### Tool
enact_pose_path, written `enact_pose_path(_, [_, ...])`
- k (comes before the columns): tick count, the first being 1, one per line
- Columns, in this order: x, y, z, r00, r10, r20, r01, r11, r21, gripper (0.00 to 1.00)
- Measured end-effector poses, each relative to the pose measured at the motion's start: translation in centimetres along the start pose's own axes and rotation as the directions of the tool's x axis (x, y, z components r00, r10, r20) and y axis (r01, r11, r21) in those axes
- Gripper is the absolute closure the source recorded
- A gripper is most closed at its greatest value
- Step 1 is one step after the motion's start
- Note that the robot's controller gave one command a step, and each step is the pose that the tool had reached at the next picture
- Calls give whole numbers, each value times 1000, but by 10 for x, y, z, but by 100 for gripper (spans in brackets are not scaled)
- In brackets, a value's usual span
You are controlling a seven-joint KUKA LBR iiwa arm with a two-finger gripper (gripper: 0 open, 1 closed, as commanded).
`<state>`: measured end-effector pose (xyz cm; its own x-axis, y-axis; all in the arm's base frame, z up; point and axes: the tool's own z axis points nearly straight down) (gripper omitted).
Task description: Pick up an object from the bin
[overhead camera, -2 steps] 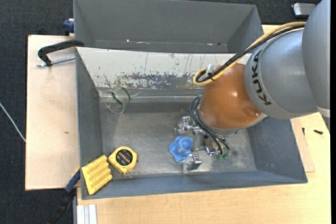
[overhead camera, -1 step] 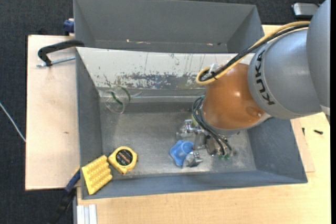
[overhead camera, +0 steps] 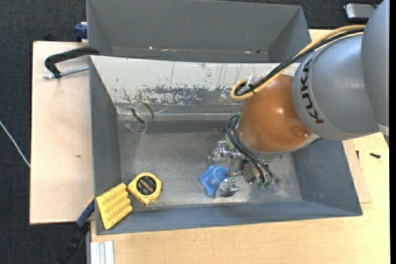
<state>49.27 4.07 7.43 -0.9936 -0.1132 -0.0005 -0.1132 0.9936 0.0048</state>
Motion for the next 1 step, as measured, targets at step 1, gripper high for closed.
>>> enact_pose_path(1, [0,0,-2,1000,0,1,0,1000,1,100])
